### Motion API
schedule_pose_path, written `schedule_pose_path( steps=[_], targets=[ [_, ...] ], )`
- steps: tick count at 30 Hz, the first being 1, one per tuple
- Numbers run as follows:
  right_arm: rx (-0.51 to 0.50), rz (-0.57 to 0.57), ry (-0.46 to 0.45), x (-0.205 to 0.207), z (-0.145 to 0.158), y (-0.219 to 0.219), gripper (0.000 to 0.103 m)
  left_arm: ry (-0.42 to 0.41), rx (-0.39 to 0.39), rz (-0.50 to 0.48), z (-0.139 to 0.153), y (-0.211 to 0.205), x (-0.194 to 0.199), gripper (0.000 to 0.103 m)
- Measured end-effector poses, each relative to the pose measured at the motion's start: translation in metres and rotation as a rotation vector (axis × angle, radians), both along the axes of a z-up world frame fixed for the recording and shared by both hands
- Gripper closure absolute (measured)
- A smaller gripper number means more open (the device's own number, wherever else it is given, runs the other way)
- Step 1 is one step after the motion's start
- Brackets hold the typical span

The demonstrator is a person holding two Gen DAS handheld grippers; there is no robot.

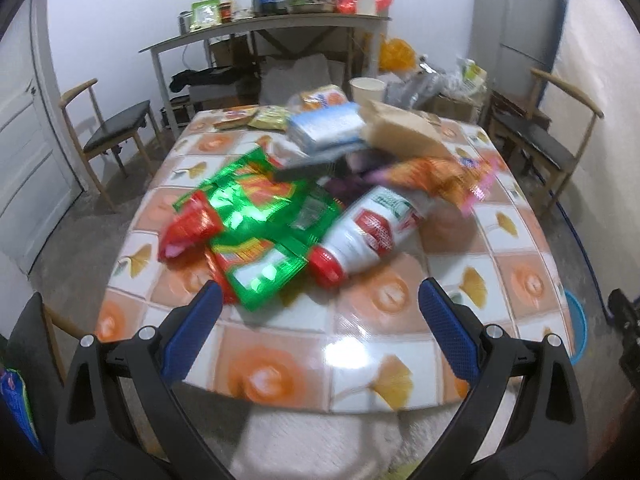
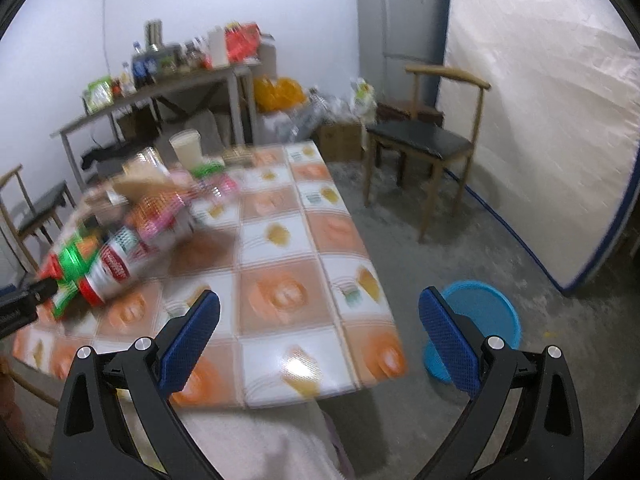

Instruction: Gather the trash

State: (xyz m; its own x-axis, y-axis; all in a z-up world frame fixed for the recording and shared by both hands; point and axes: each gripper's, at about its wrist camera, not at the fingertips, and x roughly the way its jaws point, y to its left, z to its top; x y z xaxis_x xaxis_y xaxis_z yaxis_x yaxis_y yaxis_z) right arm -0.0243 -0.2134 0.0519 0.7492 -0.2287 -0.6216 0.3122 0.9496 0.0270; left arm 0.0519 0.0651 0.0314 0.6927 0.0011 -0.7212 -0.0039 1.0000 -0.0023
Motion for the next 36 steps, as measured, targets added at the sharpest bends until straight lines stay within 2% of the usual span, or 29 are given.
schedule_pose_path(
  steps=[4,7,10,15,17,20,23,26,30,33,36],
  targets=[
    [0.005,0.045,-0.079,0.023,0.009,0.011,0.006,-0.032,-0.052,-0.001,0.009,0.025,0.021,0.009],
    [0.069,0.093,-0.09,0.039,0.013,0.015,0.006,-0.089,-0.113,-0.065,0.019,0.038,0.033,0.009],
    [0.152,0.129,-0.069,0.054,0.014,0.016,0.006,-0.157,-0.204,-0.167,0.03,0.046,0.044,0.009],
    [0.231,0.152,-0.03,0.073,0.01,0.016,0.006,-0.131,-0.311,-0.215,0.044,0.052,0.082,0.009],
    [0.276,0.158,-0.013,0.082,0.007,0.012,0.006,-0.144,-0.333,-0.208,0.05,0.057,0.095,0.009],
    [0.348,0.16,0.003,0.093,0.001,0.002,0.006,-0.185,-0.329,-0.265,0.062,0.062,0.124,0.009],
    [0.418,0.17,0.017,0.104,-0.006,-0.007,0.007,-0.132,-0.313,-0.335,0.066,0.061,0.165,0.009],
    [0.471,0.174,0.021,0.113,-0.012,-0.017,0.007,-0.078,-0.288,-0.323,0.062,0.061,0.208,0.009],
    [0.522,0.17,0.012,0.123,-0.013,-0.031,0.01,-0.005,-0.301,-0.322,0.048,0.061,0.255,0.009],
    [0.567,0.182,0.0,0.136,-0.013,-0.045,0.013,0.061,-0.359,-0.292,0.037,0.066,0.295,0.009],
    [0.671,0.213,-0.019,0.16,-0.015,-0.063,0.013,0.127,-0.403,-0.237,0.019,0.072,0.34,0.009]
  ],
)
